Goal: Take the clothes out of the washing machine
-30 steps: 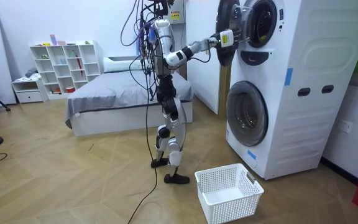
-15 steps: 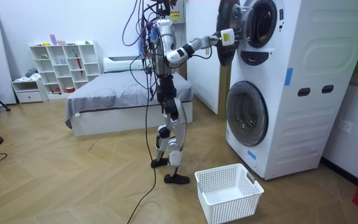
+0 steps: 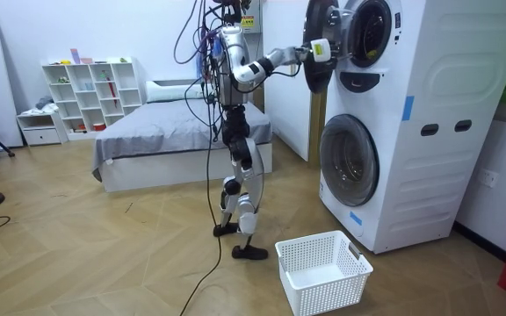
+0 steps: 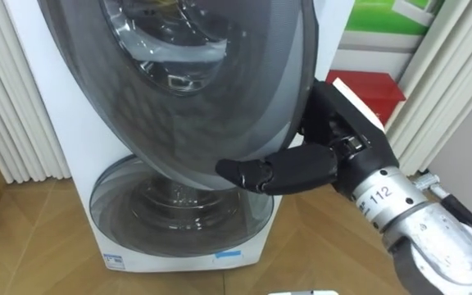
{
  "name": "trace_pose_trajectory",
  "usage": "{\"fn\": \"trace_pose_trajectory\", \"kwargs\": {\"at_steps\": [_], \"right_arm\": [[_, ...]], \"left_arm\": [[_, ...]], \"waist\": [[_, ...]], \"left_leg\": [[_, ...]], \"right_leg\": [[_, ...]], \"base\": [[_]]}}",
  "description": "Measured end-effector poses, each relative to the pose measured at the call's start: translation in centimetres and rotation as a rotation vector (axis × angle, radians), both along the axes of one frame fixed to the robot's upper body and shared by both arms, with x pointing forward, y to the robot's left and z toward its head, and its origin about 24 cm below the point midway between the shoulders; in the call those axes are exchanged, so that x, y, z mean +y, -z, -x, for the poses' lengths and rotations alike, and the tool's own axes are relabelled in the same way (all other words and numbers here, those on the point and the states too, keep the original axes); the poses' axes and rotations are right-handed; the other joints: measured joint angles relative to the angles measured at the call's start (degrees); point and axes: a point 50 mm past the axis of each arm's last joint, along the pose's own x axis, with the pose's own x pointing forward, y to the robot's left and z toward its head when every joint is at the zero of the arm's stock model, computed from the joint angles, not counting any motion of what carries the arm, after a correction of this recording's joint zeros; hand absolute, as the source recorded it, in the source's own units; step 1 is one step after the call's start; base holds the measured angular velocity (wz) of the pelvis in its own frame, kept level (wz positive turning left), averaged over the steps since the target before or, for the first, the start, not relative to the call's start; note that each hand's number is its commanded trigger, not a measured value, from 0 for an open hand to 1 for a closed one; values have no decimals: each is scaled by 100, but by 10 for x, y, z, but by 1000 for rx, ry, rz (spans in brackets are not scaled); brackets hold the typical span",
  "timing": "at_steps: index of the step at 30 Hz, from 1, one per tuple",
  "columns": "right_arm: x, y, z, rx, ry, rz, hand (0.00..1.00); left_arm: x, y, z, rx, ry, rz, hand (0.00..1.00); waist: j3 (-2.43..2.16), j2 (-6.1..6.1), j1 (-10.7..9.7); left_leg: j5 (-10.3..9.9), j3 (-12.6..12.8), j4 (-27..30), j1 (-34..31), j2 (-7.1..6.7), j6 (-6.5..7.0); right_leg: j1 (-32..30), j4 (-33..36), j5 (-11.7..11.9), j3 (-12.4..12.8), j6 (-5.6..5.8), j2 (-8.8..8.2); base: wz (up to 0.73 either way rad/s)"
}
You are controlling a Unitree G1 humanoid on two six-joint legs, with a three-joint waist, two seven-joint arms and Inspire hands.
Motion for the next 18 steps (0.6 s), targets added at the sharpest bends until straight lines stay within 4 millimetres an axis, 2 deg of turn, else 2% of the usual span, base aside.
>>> {"fn": "trace_pose_trajectory", "kwargs": {"at_steps": [3,18], "right_arm": [[1,-2,1,-21,-8,41,0],[3,-9,4,-43,-71,114,0]], "left_arm": [[2,-1,-1,-8,4,-6,0],[2,-1,5,-27,-31,-12,0]], "waist": [[22,-35,2],[20,-51,-23]], "left_leg": [[0,4,1,-6,2,0],[0,5,6,-30,-6,0]], "right_leg": [[-41,55,-19,2,-16,-6],[-106,155,-52,51,-17,-7]], "base": [[-3],[0]]}}
